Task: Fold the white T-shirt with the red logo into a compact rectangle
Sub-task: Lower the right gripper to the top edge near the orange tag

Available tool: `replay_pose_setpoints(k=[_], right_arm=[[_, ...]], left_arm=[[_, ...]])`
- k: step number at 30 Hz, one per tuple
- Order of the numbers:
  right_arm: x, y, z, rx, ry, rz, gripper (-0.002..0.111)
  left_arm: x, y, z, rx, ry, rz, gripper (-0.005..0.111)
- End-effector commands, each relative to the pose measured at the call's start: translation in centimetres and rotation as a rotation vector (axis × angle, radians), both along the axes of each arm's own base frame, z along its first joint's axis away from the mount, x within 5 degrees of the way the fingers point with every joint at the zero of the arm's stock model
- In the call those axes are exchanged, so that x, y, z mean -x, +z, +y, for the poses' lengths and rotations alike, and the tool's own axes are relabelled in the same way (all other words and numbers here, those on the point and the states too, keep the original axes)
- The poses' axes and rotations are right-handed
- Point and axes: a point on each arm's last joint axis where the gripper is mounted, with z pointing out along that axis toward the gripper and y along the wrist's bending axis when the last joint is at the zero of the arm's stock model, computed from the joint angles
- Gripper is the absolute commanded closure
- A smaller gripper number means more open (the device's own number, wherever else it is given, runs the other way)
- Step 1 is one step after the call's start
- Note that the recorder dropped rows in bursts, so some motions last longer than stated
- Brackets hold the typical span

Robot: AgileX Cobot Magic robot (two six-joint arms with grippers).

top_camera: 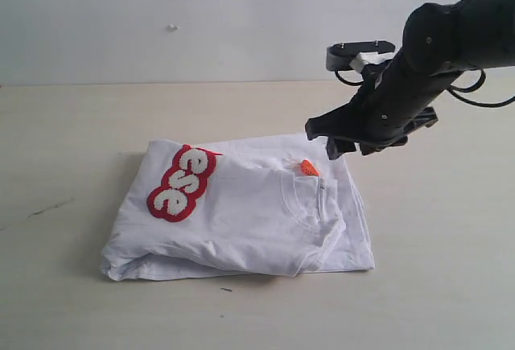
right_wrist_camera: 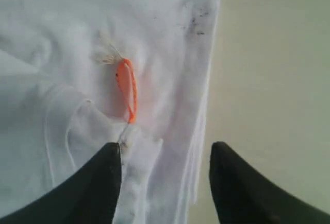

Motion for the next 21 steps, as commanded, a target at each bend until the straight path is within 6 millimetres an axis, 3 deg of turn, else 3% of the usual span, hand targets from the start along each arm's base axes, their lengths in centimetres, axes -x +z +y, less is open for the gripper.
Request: replay_pose_setpoints(k=[1, 5, 10, 15, 21], right_arm=[[-0.9, -2.9, 0.3, -0.059, 0.037, 0.021, 0.056], [-1.6, -5.3, 0.3, -0.041, 0.043, 0.037, 0.056], [-1.8, -6.5, 0.3, -0.041, 0.033, 0.046, 0.056], [-1.7, -6.6, 0.8, -0.065, 0.047, 0.058, 0.056], [-1.6, -5.4, 1.2, -0.112, 0.068, 0.038, 0.056]], left_arm=[[0.0, 0.1, 0.0, 0.006, 0.003, -0.012, 0.107], [0.0, 0.1, 0.0, 0.006, 0.003, -0.012, 0.107], [0.0, 0.1, 0.0, 0.006, 0.003, -0.012, 0.107], [0.0, 0.1, 0.0, 0.006, 0.003, -0.012, 0.107], [0.0, 0.1, 0.0, 0.006, 0.003, -0.012, 0.107]])
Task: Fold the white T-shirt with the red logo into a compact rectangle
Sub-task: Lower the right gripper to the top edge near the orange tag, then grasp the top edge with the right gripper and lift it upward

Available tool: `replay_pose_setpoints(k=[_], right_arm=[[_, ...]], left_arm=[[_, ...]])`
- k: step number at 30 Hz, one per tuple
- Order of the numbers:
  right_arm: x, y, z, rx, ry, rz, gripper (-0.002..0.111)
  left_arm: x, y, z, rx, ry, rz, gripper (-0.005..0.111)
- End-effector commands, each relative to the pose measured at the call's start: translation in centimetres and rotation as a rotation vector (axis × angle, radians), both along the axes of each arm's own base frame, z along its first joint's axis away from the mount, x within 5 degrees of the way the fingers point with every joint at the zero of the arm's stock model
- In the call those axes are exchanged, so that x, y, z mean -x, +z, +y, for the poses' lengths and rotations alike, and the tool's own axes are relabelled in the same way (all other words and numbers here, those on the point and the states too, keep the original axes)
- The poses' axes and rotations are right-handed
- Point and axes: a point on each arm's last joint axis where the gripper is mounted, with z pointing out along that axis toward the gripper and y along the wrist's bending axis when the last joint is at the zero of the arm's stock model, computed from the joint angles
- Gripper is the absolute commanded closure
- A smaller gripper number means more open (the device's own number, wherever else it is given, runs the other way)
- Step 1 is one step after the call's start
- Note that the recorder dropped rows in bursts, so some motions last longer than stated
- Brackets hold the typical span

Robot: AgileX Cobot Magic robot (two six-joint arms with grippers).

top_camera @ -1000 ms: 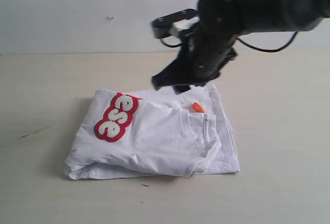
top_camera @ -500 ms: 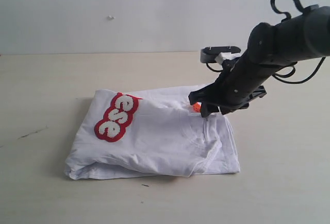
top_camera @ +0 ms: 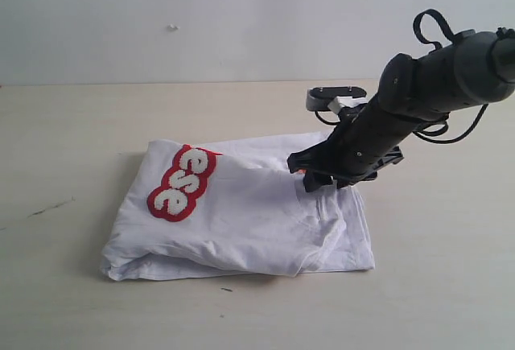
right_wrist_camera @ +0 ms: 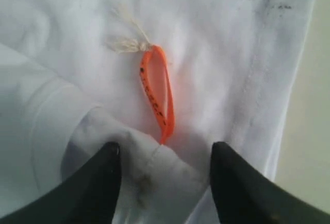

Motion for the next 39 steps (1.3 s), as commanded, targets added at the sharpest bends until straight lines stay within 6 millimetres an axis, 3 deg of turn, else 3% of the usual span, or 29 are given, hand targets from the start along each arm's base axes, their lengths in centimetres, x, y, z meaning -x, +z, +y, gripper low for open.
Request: replay_pose_setpoints(k=[1, 7, 14, 16, 21, 24, 27, 31, 34, 39], right_arm=[[0.0, 1.2, 0.2, -0.024, 0.015, -0.019, 0.056], [0.6, -0.4, 0.3, -0.017, 0.052, 0.07, 0.057], [0.6, -0.4, 0.3, -0.016, 0.053, 0.065, 0.058], [0.5, -0.3, 0.3, -0.011, 0.059, 0.052, 0.066], [0.4, -0.2, 0.3, 0.005, 0.117, 0.028, 0.107], [0.3, 0.5, 0.3, 0.008, 0.132, -0.01, 0.108], [-0.4, 3.1, 0.4, 0.007, 0.15, -0.093, 0.108], [-1.4, 8.7, 0.4, 0.049, 0.229, -0.279, 0.108], [-1.7, 13.1, -0.2, 0.153, 0.269, -0.4, 0.108], [-1.9, 17.1, -2.2, 0.415, 0.285, -0.393, 0.108]], left_arm=[[0.0, 0.1, 0.0, 0.006, 0.003, -0.012, 0.107], [0.0, 0.1, 0.0, 0.006, 0.003, -0.012, 0.107], [0.0, 0.1, 0.0, 0.006, 0.003, -0.012, 0.107], [0.0, 0.1, 0.0, 0.006, 0.003, -0.012, 0.107], [0.0, 0.1, 0.0, 0.006, 0.003, -0.012, 0.107], [0.0, 0.1, 0.0, 0.006, 0.003, -0.012, 0.107], [0.0, 0.1, 0.0, 0.006, 0.003, -0.012, 0.107], [0.0, 0.1, 0.0, 0.006, 0.003, -0.012, 0.107], [0.0, 0.1, 0.0, 0.006, 0.003, -0.012, 0.107], [0.0, 0.1, 0.0, 0.006, 0.003, -0.012, 0.107]])
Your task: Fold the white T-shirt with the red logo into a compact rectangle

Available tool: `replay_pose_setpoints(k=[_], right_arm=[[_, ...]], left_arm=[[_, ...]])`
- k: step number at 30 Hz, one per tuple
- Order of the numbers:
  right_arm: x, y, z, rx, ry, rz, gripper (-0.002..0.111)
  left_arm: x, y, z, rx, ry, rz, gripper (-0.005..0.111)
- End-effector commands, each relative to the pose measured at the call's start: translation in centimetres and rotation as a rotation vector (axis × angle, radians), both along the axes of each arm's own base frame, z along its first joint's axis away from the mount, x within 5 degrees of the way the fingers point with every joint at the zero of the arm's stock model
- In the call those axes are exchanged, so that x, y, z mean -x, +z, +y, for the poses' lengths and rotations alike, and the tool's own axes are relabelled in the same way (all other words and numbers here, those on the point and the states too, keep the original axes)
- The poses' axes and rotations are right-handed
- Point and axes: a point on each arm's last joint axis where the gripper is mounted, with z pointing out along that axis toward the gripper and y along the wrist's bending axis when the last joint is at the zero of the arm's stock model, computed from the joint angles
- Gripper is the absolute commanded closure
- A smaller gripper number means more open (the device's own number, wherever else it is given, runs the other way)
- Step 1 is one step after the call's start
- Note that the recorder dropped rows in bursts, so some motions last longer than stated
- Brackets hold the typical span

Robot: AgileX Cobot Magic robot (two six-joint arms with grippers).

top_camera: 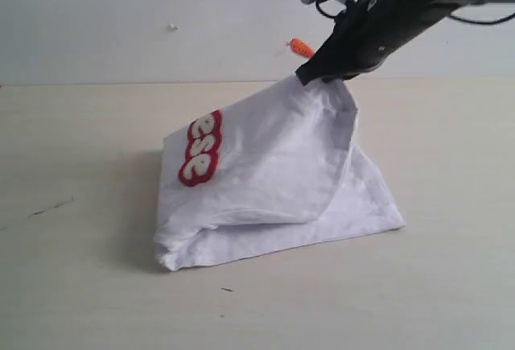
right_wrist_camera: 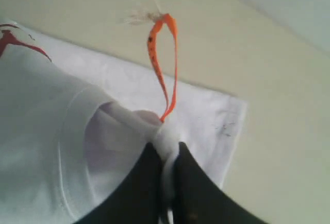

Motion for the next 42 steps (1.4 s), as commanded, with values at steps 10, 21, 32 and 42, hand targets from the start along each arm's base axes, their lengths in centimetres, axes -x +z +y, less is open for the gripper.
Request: replay_pose_setpoints(k=[10, 21, 32, 42], right_arm=[[-2.9, 4.5, -8.1, 0.923, -0.43, -0.25, 0.108], [-4.9, -0.4, -16.9, 1.457, -0.579, -0.147, 0.108], [-5.3, -3.7, -23.6, 1.371, -0.58, -0.086, 0.104], [-6.2, -2.4, -23.5, 1.238, -0.674, -0.226, 0.057]], left_arm=[[0.0, 0.1, 0.0, 0.006, 0.003, -0.013, 0.107], [0.0, 0.1, 0.0, 0.006, 0.003, -0.013, 0.107], [0.0, 0.1, 0.0, 0.006, 0.003, -0.013, 0.107], [0.0, 0.1, 0.0, 0.006, 0.003, -0.013, 0.107]])
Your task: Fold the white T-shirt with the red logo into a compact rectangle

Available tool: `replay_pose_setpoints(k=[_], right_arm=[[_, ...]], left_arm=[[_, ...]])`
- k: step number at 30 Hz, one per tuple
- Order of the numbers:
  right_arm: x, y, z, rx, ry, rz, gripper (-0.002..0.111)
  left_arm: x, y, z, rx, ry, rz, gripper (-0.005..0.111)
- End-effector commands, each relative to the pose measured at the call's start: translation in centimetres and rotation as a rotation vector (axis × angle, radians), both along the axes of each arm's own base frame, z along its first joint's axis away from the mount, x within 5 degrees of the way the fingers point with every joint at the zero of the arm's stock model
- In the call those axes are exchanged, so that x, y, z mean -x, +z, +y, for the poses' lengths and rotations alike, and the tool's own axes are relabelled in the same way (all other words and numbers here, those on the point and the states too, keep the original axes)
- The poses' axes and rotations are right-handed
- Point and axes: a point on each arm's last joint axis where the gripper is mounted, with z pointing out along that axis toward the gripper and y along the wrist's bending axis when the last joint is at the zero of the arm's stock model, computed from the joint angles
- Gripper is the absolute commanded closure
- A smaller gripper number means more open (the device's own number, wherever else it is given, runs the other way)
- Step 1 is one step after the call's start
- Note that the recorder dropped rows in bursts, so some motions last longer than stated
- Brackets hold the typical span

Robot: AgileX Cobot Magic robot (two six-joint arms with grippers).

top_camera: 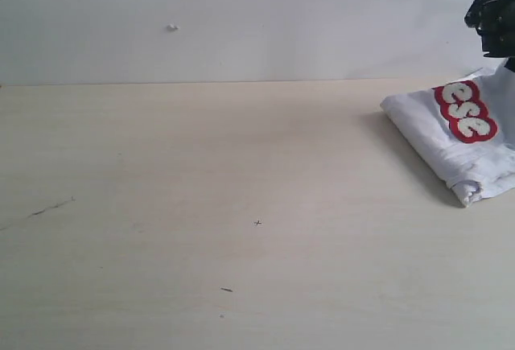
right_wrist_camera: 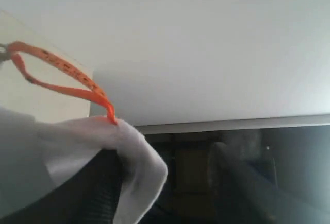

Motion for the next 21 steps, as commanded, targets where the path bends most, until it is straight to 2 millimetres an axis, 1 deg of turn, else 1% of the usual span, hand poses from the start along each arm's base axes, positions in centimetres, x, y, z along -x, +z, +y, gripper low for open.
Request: replay_pose_setpoints(k=[1, 2, 3, 5, 9, 11, 15, 18, 21], right_arm=[[0.0, 2.7, -0.5, 0.076, -0.084, -0.079, 0.057], [0.0, 3.1, -0.6, 0.082, -0.099, -0.082, 0.057], [-0.1, 3.8, -0.7, 0.055, -0.121, -0.095, 0.057], [-0.2, 4.2, -0.8, -0.028, -0.147, -0.113, 0.057], [-0.7, 4.6, -1.0, -0.257, -0.134, -0.072, 0.057], [-0.8, 5.0, -1.6, -0.394, -0.131, -0.063, 0.057], [-0.5, 5.8, -2.8, -0.459, -0.147, -0.065, 0.057], [-0.3, 6.3, -3.6, -0.463, -0.159, -0.086, 0.057], [-0.3, 6.6, -3.8, -0.486, -0.162, -0.111, 0.057]], left_arm=[[0.0, 0.1, 0.0, 0.006, 0.003, -0.013, 0.107], [0.0, 0.1, 0.0, 0.006, 0.003, -0.013, 0.107], [0.0, 0.1, 0.0, 0.006, 0.003, -0.013, 0.107], [0.0, 0.1, 0.0, 0.006, 0.003, -0.013, 0.107], [0.0, 0.1, 0.0, 0.006, 0.003, -0.013, 0.107], [0.0, 0.1, 0.0, 0.006, 0.003, -0.013, 0.107], [0.0, 0.1, 0.0, 0.006, 0.003, -0.013, 0.107], [0.0, 0.1, 0.0, 0.006, 0.003, -0.013, 0.107], [0.0, 0.1, 0.0, 0.006, 0.003, -0.013, 0.107]])
